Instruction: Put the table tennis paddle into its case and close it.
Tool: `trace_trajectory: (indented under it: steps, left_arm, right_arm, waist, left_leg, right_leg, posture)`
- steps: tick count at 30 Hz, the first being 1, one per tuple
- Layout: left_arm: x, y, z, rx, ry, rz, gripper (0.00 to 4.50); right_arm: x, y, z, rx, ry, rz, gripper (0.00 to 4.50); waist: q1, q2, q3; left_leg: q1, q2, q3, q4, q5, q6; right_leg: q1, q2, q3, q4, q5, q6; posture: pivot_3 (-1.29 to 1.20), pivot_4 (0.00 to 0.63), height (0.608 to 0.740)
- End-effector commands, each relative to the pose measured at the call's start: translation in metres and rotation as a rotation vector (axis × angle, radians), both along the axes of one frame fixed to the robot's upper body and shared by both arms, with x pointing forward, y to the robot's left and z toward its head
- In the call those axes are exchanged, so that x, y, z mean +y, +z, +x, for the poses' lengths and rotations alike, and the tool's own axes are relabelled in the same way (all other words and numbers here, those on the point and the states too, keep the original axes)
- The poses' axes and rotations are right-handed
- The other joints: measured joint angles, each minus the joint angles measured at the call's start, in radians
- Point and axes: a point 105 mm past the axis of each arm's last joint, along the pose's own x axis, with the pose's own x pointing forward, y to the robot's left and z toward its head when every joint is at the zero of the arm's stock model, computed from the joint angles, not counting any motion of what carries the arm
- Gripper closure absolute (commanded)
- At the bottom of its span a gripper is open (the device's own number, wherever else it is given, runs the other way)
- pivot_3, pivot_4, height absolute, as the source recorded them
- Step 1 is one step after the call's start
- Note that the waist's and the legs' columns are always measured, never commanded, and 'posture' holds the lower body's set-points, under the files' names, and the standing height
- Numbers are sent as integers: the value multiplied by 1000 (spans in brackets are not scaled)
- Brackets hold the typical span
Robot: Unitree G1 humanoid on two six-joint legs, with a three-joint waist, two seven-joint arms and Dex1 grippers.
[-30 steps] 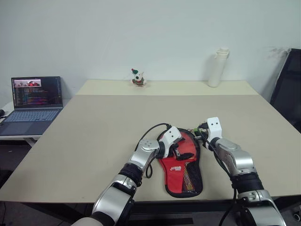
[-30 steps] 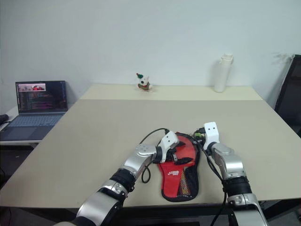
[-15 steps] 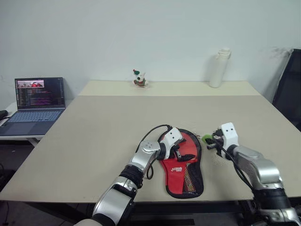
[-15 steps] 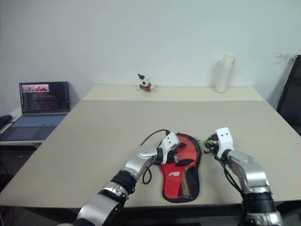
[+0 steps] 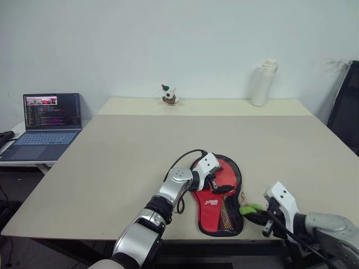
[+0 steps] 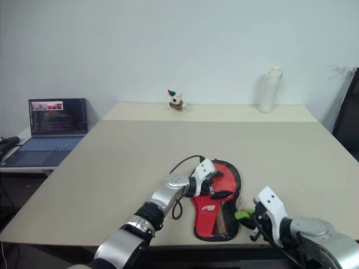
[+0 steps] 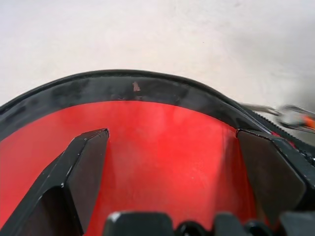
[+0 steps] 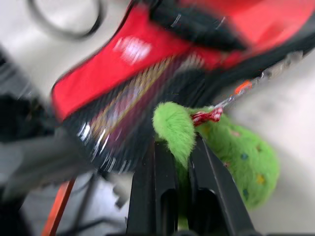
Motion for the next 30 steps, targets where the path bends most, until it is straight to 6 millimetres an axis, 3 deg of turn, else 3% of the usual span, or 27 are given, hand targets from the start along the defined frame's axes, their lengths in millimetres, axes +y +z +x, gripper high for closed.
trace_trajectory:
  steps: [1,7,14,30]
  left_arm:
    - [2,-34,-12,90,-12,90,0]
    - [2,-34,-12,88,-9,92,0]
    - [3,-34,-10,84,3,96,0]
    - [1,-32,-7,76,16,96,0]
  right_arm:
    - [20,2,-38,88,161,57,4444]
    - [34,3,-70,186,248,132,4444]
    - [49,9,-95,259,327,214,4444]
    - [45,13,-88,288,335,219,4444]
  waist:
    - [1,0,0]
    - [1,-3,-2]
    - [1,-3,-3]
    - [2,-5,-3]
  left_leg:
    - [0,0,-1,0,0,0]
    - [1,0,-4,0,0,0]
    - [1,0,-11,-1,0,0]
    - [0,0,-16,-1,0,0]
  right_leg:
    - [0,0,-1,0,0,-1]
    - [2,0,-1,0,-2,-3]
    - [3,0,-6,-1,-2,-2]
    - [4,-1,-12,-2,-4,-5]
  posture:
    - [0,150,740]
    - [0,150,740]
    - [0,150,740]
    - [0,150,740]
